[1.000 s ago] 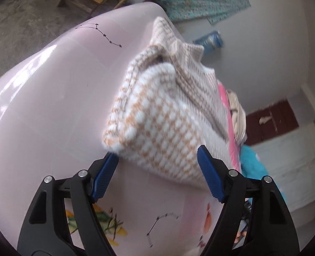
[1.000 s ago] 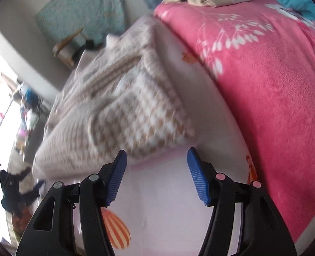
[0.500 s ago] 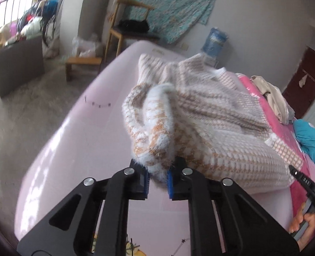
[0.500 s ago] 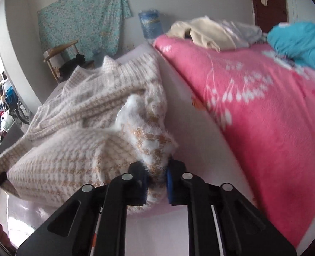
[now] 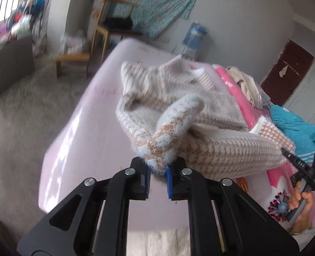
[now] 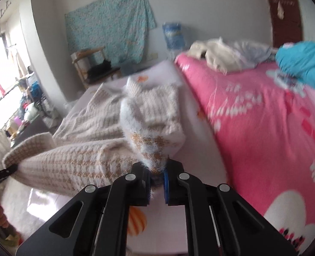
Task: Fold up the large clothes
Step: 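Grasp the white fluffy sleeve cuff with both grippers, then lay the cuff across the folded coat and open both grippers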
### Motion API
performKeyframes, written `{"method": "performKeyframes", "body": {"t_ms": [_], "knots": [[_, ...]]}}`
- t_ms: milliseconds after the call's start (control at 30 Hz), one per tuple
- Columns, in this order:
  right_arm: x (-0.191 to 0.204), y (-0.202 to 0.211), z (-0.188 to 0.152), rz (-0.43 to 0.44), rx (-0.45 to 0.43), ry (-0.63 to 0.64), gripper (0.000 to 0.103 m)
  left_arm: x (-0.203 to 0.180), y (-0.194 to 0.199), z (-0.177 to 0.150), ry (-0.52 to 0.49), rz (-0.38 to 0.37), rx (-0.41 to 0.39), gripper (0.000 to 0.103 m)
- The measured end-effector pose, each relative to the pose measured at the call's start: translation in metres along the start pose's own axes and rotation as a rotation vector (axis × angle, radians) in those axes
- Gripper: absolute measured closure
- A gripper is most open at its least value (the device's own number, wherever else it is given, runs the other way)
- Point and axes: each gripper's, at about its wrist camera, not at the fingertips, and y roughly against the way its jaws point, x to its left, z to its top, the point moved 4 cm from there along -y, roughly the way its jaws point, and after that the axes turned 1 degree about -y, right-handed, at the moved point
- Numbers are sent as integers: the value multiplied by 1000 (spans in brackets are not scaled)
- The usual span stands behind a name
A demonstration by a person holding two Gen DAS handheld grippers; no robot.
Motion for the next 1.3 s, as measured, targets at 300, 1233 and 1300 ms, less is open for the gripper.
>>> {"method": "performKeyframes", "body": {"t_ms": [300, 1233, 1300], "knots": [[-49, -17, -23, -38, 147, -55, 54, 93, -18, -34, 374, -44, 76, 59], [6, -110, 17, -37, 248, 158, 68, -15, -124, 27, -236, 261, 103, 51], [4, -110, 18, -34, 255, 137, 69, -11, -125, 29, -212, 249, 103, 51]]}}
